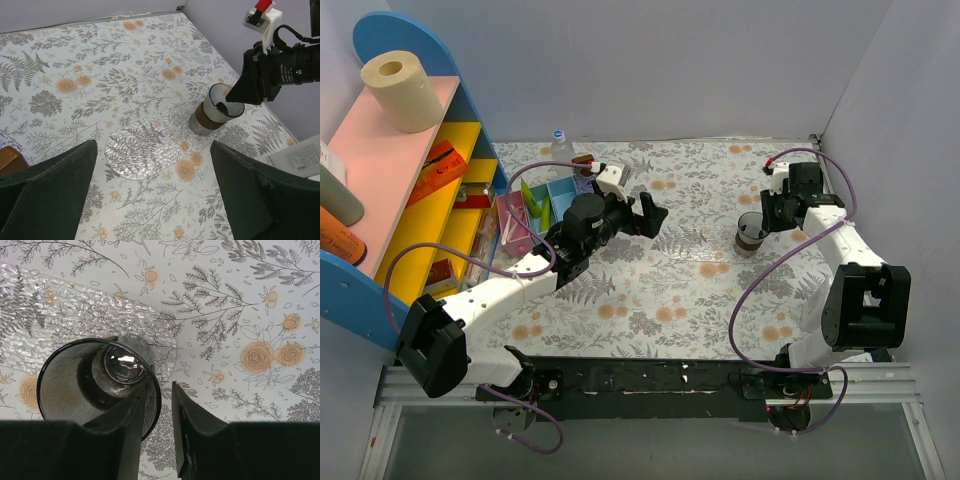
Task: Prepare toiletry sets of a toothbrush and toothpaste on the tray
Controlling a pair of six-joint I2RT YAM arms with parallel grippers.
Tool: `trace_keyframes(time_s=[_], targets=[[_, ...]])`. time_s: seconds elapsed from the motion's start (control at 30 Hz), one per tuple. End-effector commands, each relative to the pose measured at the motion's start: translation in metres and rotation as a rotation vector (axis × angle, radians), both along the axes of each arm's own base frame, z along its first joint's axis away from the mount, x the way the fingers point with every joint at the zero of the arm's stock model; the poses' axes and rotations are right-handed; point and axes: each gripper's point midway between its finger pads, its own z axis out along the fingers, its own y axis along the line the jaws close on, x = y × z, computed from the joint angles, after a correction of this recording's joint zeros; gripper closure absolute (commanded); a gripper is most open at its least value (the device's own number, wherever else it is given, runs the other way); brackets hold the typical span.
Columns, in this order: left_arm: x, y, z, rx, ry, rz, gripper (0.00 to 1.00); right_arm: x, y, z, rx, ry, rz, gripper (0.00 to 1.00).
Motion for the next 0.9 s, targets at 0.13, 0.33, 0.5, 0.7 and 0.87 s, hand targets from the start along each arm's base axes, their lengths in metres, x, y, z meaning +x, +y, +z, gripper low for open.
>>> trace_keyframes(time_s=[0.13,0.33,0.5,0.7,0.87], targets=[[-0.004,-0.002,0.008,-0.007,-0.021,-0.016,0.02,0.015,0.002,0.02,0.017,-0.079,0.002,0.58],[-0.005,-0.003,0.007,-0.004,-0.021,-0.019,0.02,0.016,0.003,0.026,0.023,-0.096,0.002,0.5],[-0.005,-0.003,0.009,-0.006,-0.026,-0.015,0.02,0.016,0.001,0.027,0.016,-0.1,-0.006,0.44],[-0.005,-0.003,0.009,-0.006,-0.026,-0.016,0.02,0.016,0.0,0.034,0.017,-0.123,-0.021,0.39],[-0.005,-0.003,0.008,-0.005,-0.025,-0.015,0.02,0.014,-0.005,0.046,0.0,-0.159,-0.048,0.34]])
